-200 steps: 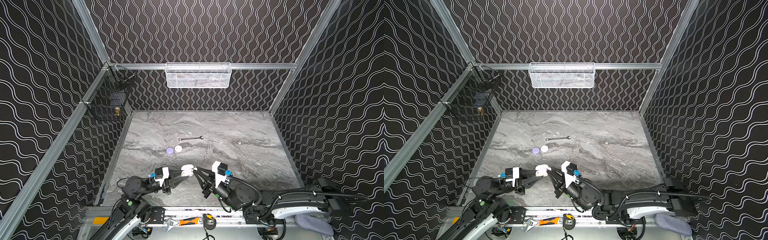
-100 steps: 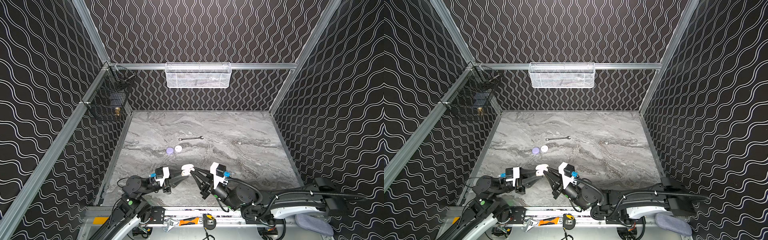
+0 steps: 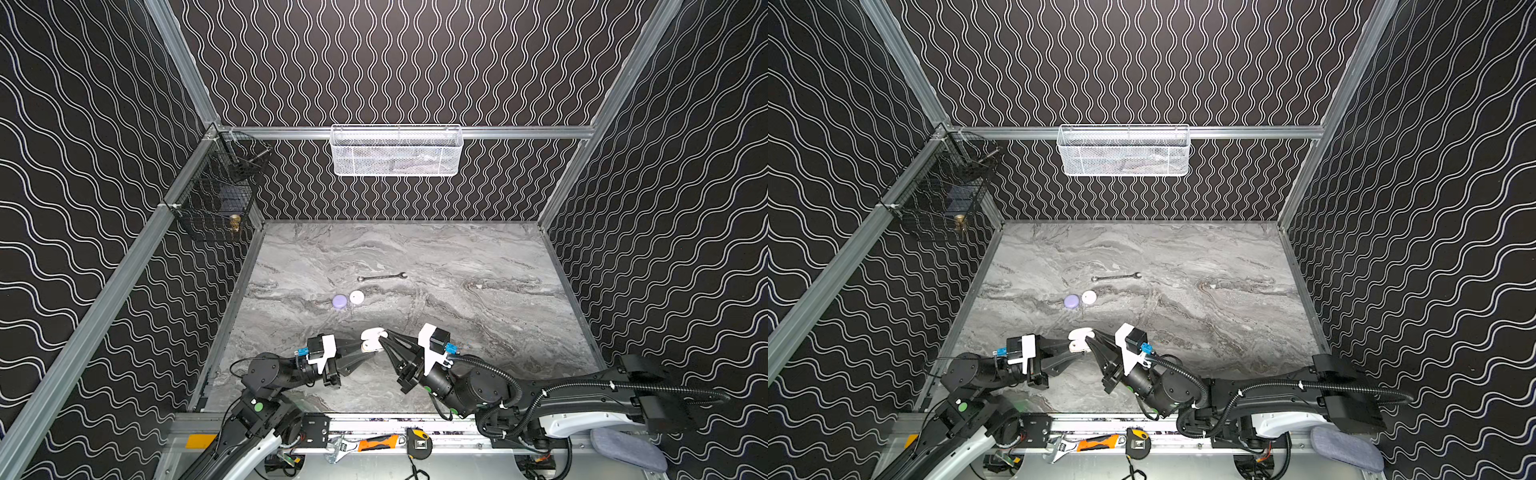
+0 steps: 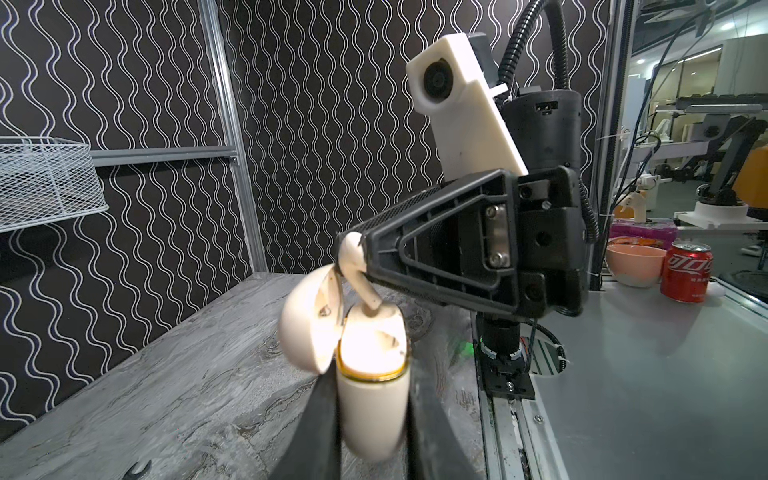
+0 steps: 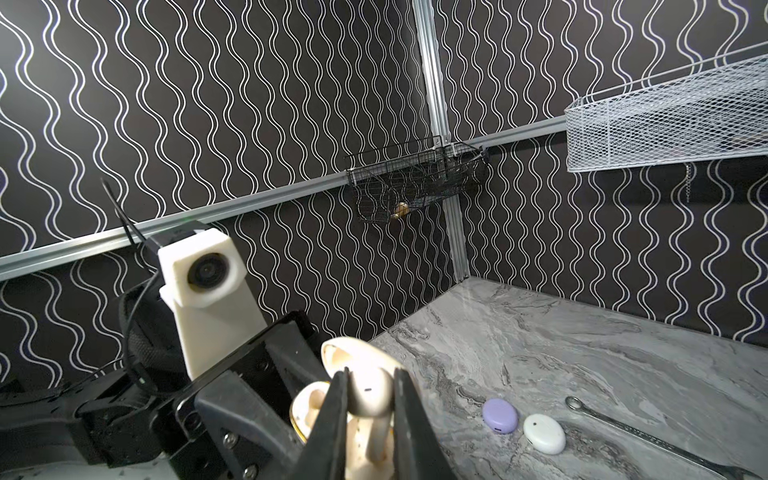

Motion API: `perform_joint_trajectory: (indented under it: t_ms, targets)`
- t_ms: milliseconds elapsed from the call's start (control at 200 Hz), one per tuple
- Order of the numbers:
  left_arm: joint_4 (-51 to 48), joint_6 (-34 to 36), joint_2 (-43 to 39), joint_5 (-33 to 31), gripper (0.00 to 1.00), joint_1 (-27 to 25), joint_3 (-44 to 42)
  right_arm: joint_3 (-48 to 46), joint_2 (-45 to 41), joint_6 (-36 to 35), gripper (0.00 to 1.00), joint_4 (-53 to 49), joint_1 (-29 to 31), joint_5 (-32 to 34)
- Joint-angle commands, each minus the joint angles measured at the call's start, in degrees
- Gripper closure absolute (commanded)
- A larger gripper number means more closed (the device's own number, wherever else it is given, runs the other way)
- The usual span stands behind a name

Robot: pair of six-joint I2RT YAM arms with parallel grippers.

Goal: Insert the wireless bluetooth earbuds into the charging case

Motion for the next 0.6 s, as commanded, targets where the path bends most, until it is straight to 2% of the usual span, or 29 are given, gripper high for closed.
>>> perform_joint_trajectory:
  t_ms: [0,285,596]
  targets:
    - [3.07,-1.46,-0.10,-0.05,1.00,0.00,0.49,-0.34,0.37,-1.26,0.92,3.19,-0.07,-0.95]
    - [4.37,-5.14,0.32,-1.61,1.00,0.00,1.66,-2.12,1.20,-3.51,0.87,6.68,0.00,-2.50]
    - [5.88,-6.44,0.04,0.35,1.00,0.00,2.24,-1.61,3.49,-5.86,0.86,9.10,-0.10,-1.27]
